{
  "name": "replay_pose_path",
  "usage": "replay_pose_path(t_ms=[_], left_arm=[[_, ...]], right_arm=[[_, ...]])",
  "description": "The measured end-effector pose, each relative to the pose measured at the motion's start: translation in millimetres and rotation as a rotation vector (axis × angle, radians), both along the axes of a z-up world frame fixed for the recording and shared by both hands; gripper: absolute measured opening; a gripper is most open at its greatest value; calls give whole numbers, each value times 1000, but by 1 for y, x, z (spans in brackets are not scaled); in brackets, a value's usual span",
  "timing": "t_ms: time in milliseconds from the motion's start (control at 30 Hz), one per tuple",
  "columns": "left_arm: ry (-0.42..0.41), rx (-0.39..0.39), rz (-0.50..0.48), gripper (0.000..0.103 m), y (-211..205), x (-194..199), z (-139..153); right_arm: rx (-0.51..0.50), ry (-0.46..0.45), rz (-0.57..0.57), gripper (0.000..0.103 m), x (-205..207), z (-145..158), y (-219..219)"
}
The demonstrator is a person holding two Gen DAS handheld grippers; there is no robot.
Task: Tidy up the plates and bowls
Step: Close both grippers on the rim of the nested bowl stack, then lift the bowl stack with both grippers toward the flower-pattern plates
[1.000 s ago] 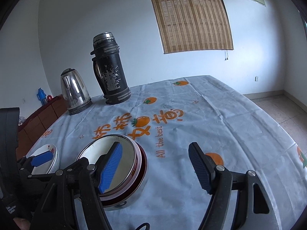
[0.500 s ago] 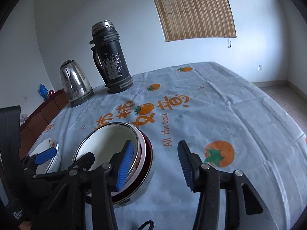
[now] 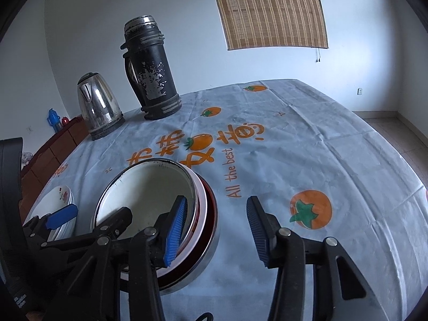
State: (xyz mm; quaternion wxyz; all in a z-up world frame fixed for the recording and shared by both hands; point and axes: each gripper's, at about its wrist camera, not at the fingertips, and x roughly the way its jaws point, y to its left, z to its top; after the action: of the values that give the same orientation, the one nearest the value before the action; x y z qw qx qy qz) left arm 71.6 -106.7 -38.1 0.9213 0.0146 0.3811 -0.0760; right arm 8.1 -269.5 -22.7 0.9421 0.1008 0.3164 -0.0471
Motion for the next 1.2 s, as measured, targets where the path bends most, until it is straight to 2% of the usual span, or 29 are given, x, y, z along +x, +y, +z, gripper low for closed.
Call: replay_pose_path(t_ms=[333, 433, 533, 633, 700, 767, 833, 900, 933, 1033, 1200], left_arm=[[20, -29, 23, 101, -4, 14, 1], [41, -15, 30, 96, -4, 18, -5], [62, -62, 14, 90, -2, 21, -7], [69, -79, -8, 84, -6, 20, -8], [68, -97, -31, 75, -8, 19, -7], [78, -136, -68, 56, -11, 19, -7], [90, -155, -93, 48, -15, 20, -9], [102, -191, -116, 33, -17, 19, -10], [107, -208, -125, 32, -18, 19, -10], [110, -220, -121, 31, -18, 20, -10], [144, -317, -120, 27, -6, 24, -12]], right_arm=[[12, 11, 0, 46, 4, -2, 1], [18, 14, -1, 46, 6, -2, 1], [17, 16, 0, 44, 7, -2, 2], [24, 18, 3, 43, 8, -3, 2], [23, 18, 3, 42, 8, -3, 2], [30, 19, 10, 40, 8, -3, 1], [31, 20, 13, 38, 10, -3, 2], [33, 21, 18, 35, 11, -3, 3], [39, 22, 24, 31, 12, -4, 4], [44, 26, 22, 30, 14, -5, 4], [107, 40, 23, 28, 16, -8, -3]])
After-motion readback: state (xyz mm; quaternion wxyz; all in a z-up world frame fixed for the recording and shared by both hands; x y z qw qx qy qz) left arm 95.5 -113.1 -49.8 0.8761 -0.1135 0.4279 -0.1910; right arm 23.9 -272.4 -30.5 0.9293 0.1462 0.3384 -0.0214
